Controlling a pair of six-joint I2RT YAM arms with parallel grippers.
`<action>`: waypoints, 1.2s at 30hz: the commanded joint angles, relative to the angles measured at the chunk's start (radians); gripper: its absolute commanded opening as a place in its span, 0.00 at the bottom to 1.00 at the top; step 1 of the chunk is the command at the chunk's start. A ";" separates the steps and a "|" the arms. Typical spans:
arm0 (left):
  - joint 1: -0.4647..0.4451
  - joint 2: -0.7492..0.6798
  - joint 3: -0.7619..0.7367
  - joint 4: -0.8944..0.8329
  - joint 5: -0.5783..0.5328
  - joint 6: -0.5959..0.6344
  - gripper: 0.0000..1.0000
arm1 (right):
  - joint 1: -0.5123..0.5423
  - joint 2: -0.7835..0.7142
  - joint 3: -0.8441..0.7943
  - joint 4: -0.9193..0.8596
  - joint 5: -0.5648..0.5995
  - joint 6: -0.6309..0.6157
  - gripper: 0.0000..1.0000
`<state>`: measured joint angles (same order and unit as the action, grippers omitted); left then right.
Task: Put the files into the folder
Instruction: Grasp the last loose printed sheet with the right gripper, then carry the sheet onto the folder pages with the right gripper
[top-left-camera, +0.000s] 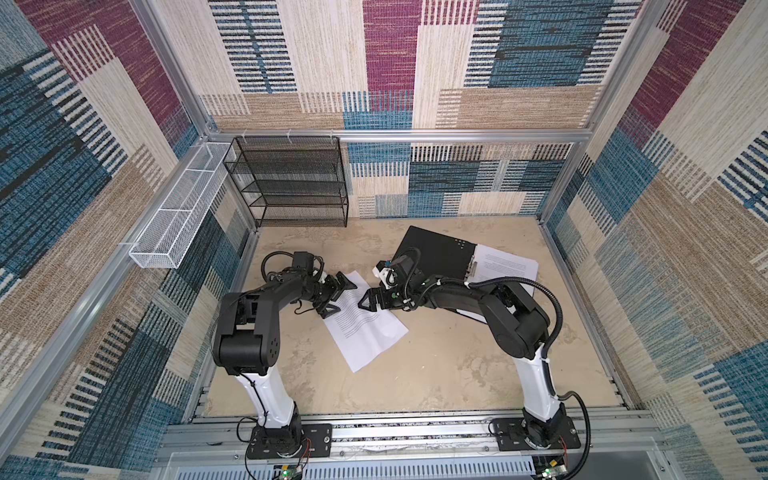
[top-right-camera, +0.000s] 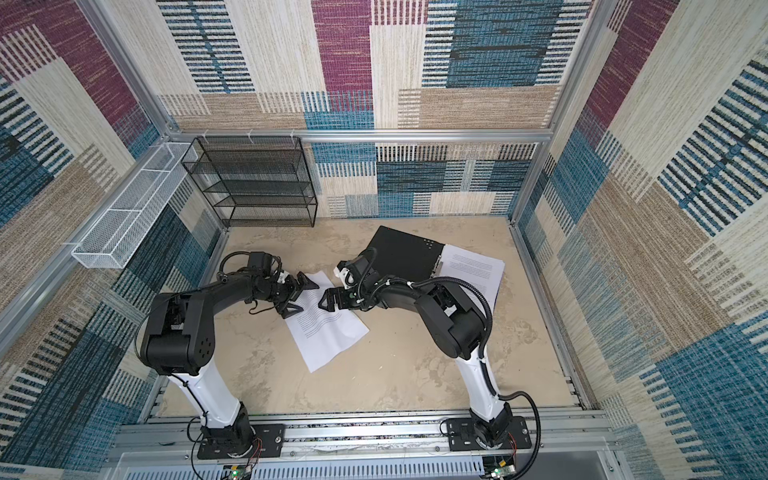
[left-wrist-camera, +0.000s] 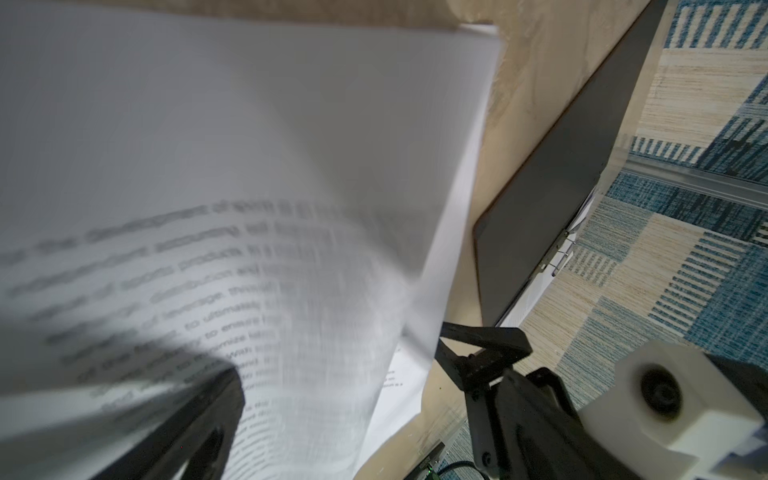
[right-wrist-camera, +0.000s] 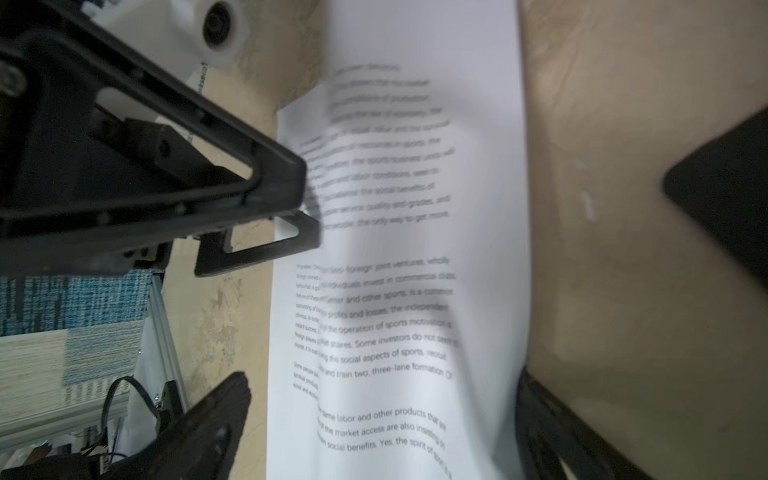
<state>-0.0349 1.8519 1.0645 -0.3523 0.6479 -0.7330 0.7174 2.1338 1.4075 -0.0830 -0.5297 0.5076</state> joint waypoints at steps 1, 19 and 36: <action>-0.003 0.043 -0.035 -0.106 -0.159 -0.006 1.00 | -0.012 0.014 0.008 0.050 -0.127 0.074 1.00; 0.018 0.014 -0.039 -0.115 -0.124 -0.006 1.00 | -0.072 0.043 0.011 0.135 -0.200 0.172 0.62; 0.018 -0.325 0.244 -0.402 0.095 0.217 1.00 | -0.240 -0.365 -0.088 -0.040 -0.107 0.091 0.00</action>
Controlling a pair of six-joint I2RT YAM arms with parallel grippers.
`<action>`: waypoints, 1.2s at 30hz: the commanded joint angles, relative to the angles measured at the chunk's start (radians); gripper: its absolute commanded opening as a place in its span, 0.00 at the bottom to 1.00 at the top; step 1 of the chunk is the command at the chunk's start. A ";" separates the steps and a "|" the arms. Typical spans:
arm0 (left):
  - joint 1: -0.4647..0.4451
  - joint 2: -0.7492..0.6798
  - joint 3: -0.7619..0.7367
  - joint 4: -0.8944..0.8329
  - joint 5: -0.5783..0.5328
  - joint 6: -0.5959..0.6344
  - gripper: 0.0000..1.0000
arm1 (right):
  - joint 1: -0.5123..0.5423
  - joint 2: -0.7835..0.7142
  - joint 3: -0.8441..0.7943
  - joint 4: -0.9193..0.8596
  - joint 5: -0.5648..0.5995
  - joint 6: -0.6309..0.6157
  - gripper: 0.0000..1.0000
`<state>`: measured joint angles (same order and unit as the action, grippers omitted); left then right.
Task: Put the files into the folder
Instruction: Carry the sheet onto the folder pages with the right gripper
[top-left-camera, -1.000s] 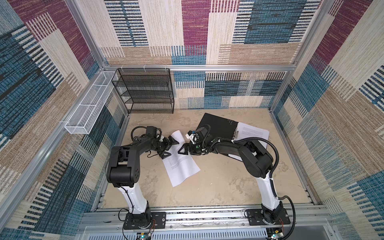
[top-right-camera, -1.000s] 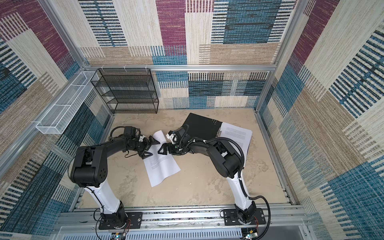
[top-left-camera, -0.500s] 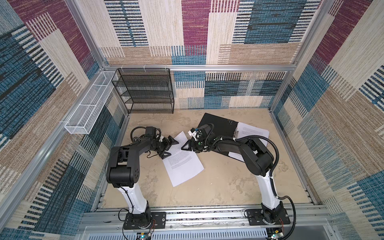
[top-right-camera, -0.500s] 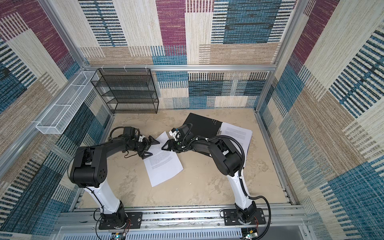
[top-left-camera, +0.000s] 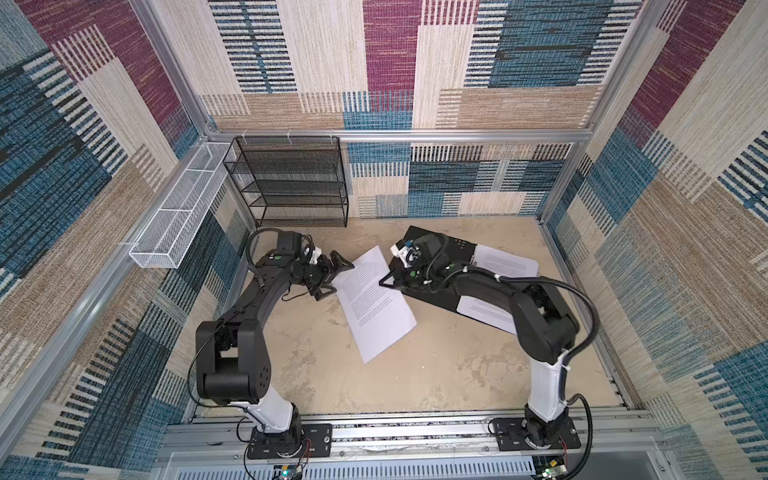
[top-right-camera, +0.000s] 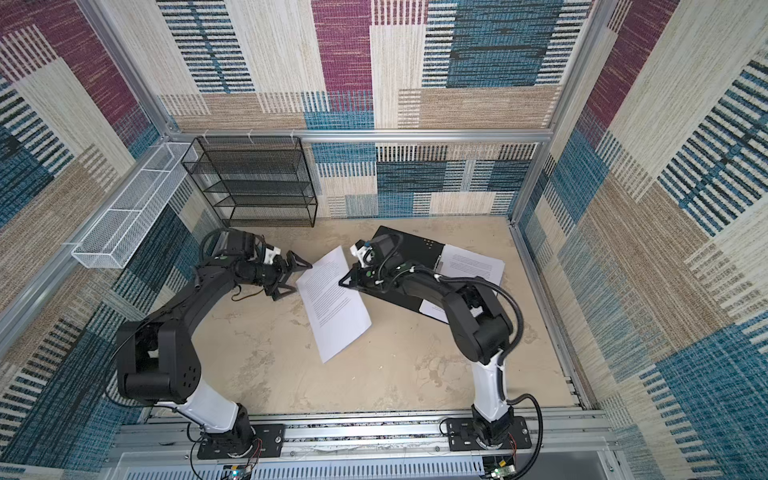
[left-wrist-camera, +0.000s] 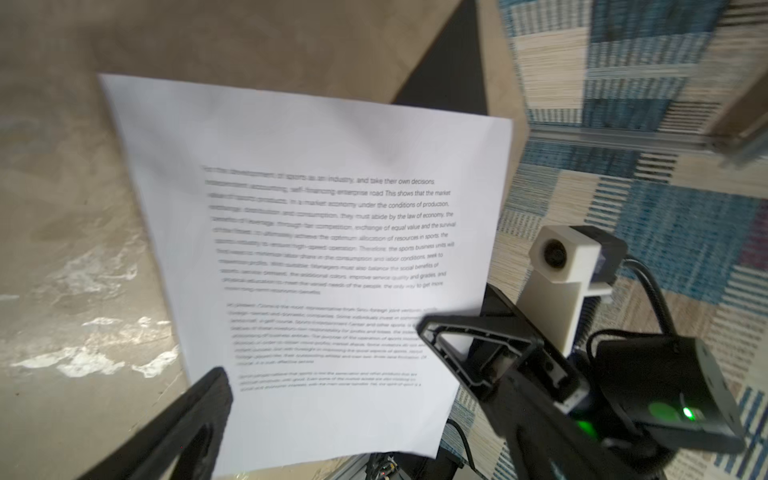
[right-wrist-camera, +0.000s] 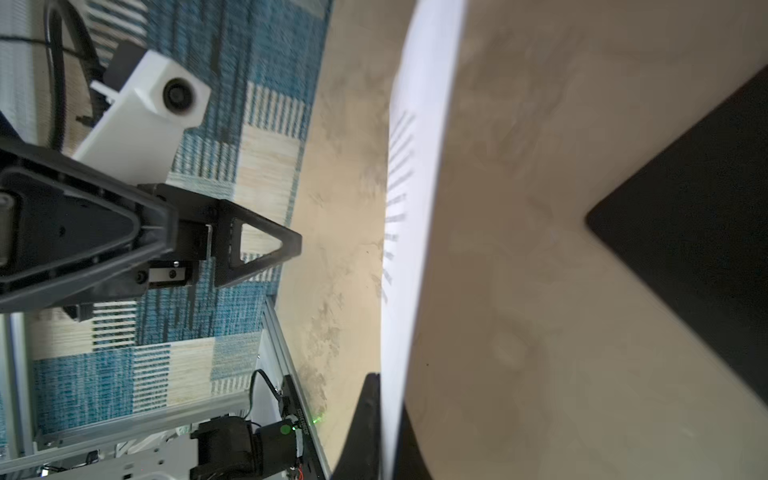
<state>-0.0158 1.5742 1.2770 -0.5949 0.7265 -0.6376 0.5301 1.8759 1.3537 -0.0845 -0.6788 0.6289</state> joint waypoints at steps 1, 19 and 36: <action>-0.001 -0.068 0.029 -0.154 0.029 0.132 1.00 | -0.101 -0.162 -0.060 -0.059 0.043 -0.036 0.00; -0.010 -0.002 -0.131 -0.011 0.180 0.157 1.00 | -0.934 -0.507 -0.398 -0.340 0.205 -0.283 0.00; -0.012 -0.018 -0.191 0.072 0.235 0.117 1.00 | -0.900 -0.283 -0.384 -0.199 0.228 -0.319 0.00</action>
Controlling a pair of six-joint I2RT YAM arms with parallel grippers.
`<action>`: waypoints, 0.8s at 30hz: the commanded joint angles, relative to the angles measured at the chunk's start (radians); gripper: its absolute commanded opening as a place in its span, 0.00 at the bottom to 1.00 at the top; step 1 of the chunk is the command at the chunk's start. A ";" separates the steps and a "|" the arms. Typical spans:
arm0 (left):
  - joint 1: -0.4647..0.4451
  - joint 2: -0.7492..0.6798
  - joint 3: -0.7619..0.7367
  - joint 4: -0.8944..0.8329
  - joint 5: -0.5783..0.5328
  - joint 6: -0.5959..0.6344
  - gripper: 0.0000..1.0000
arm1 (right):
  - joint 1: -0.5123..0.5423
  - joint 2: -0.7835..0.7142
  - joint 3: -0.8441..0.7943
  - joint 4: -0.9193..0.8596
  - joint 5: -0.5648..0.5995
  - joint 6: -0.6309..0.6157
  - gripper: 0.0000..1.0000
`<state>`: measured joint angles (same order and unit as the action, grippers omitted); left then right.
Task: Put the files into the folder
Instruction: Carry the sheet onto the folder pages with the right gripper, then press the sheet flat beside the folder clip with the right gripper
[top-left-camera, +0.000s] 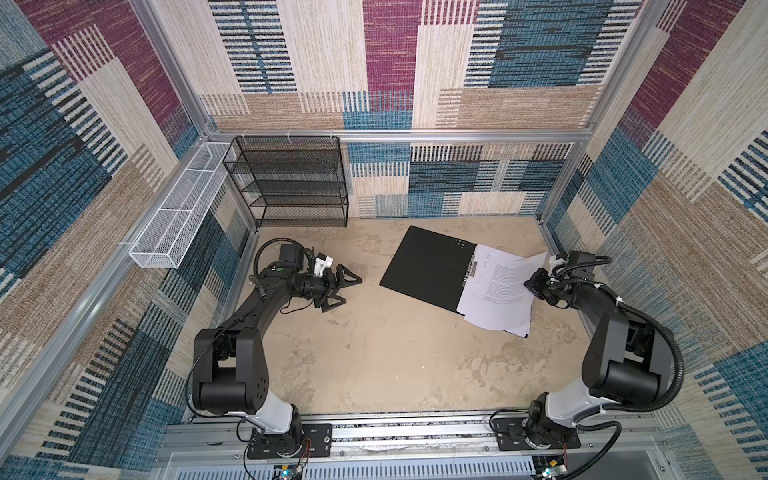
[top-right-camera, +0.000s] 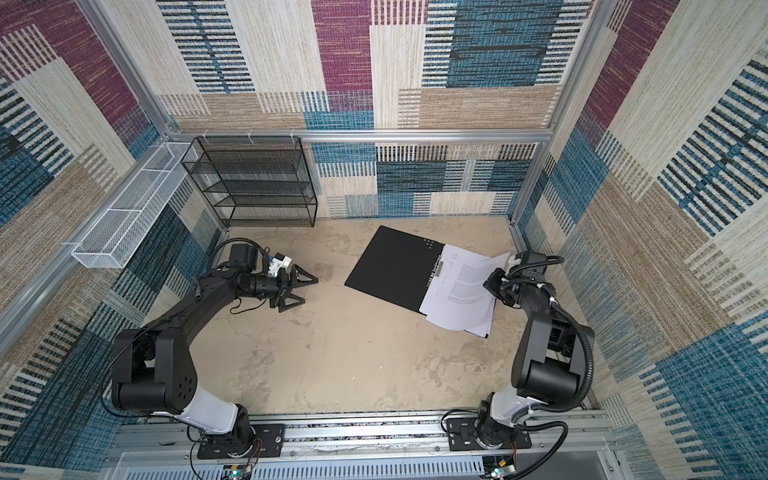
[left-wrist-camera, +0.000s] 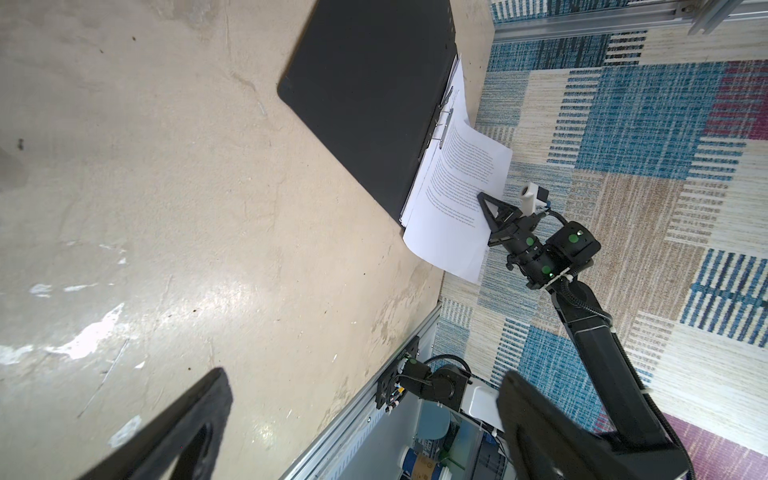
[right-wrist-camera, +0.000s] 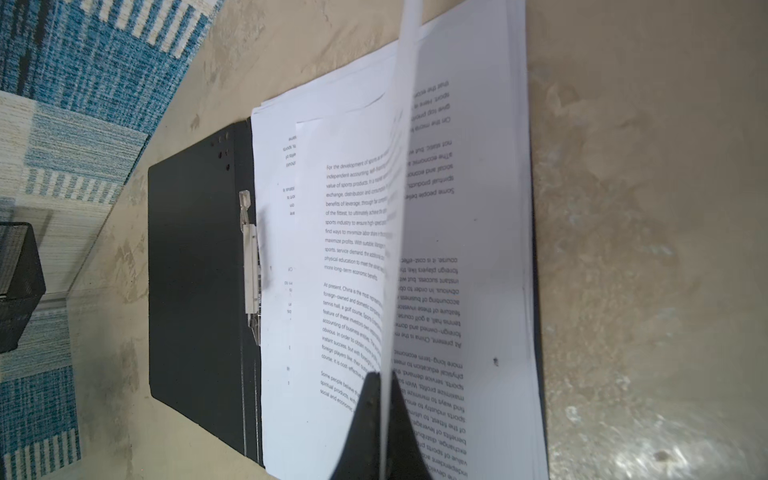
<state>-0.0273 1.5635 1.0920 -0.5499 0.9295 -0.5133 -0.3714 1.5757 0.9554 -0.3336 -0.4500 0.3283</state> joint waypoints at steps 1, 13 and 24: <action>-0.002 -0.008 -0.008 0.030 0.033 -0.008 1.00 | 0.002 0.025 0.017 0.060 -0.002 -0.020 0.00; -0.013 0.006 -0.019 0.044 0.040 -0.019 1.00 | 0.021 0.160 0.119 0.056 -0.048 -0.077 0.02; -0.013 0.017 -0.020 0.048 0.045 -0.023 1.00 | 0.046 0.199 0.141 0.029 -0.047 -0.106 0.04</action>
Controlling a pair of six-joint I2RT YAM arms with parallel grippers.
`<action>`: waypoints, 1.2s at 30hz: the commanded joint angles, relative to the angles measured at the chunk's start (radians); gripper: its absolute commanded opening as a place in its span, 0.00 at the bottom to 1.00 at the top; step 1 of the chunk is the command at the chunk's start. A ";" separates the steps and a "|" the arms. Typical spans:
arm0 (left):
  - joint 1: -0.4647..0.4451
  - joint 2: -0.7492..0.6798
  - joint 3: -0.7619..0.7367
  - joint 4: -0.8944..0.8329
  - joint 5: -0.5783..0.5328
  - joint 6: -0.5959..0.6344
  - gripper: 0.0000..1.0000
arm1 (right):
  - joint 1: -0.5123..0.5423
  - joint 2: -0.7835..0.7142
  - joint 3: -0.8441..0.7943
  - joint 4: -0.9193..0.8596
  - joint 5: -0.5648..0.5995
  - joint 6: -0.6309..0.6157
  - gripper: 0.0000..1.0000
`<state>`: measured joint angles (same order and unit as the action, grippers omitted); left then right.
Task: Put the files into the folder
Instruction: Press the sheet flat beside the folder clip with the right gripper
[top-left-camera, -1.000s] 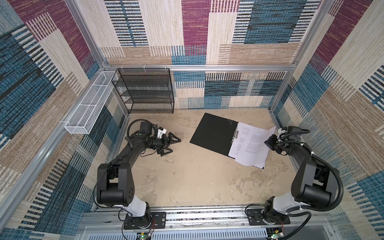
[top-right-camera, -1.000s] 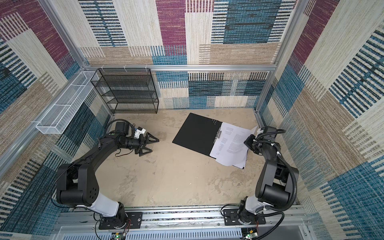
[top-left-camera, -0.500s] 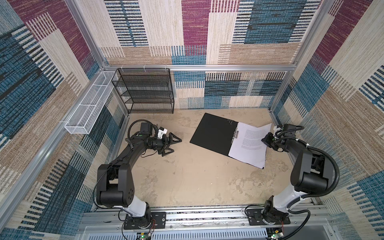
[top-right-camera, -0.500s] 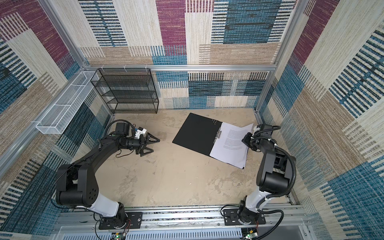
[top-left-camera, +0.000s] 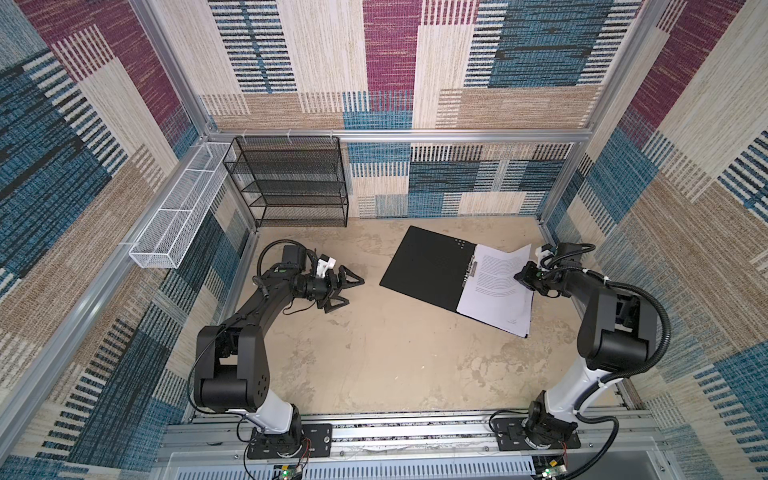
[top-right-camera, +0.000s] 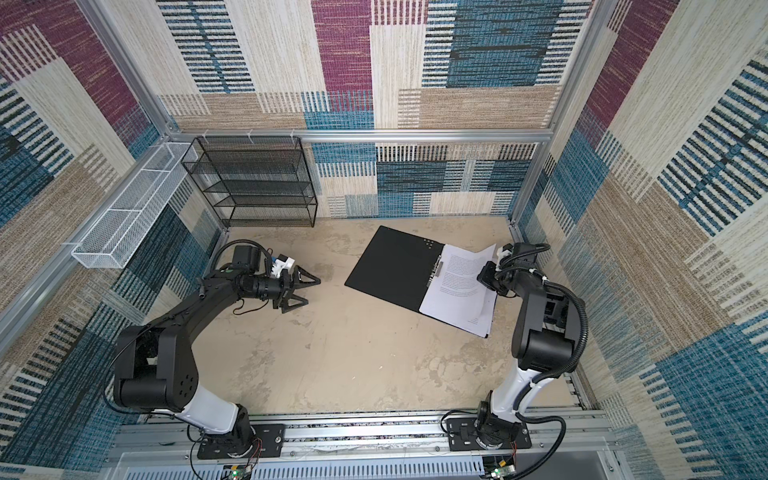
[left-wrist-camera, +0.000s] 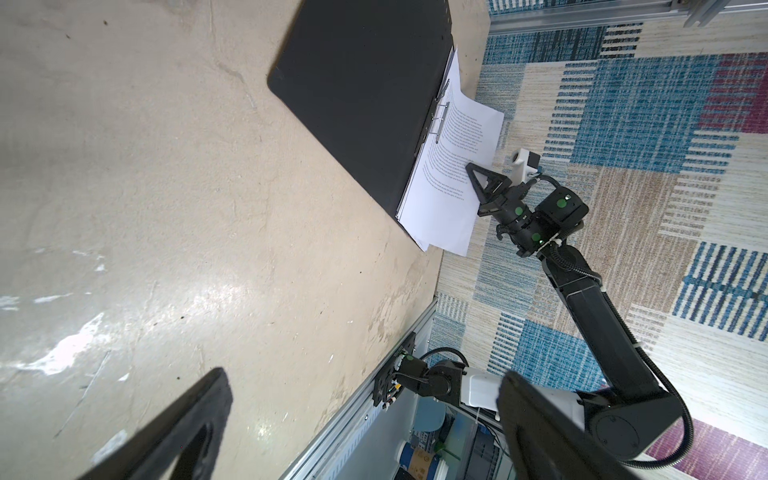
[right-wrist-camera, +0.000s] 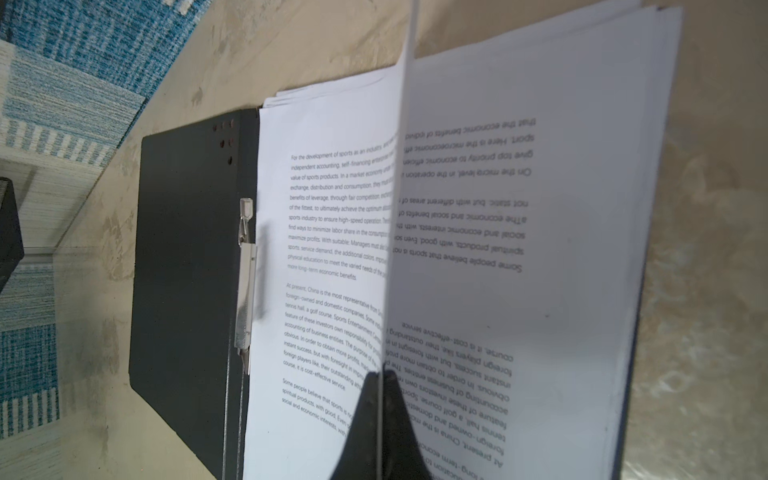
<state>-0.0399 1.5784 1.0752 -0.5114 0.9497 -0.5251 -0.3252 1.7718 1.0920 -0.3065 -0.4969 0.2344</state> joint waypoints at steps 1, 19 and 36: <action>0.000 0.003 -0.004 0.011 0.024 -0.012 1.00 | 0.001 0.001 0.002 0.003 0.001 -0.011 0.04; -0.003 0.011 0.002 0.014 0.018 -0.014 1.00 | 0.003 -0.067 -0.053 0.020 0.102 0.096 0.74; -0.340 0.365 0.456 0.013 -0.215 -0.078 1.00 | -0.013 -0.073 0.021 0.032 0.307 0.200 1.00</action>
<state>-0.3561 1.8679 1.4601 -0.4976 0.8009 -0.6029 -0.3393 1.6943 1.1088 -0.3111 -0.2161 0.4080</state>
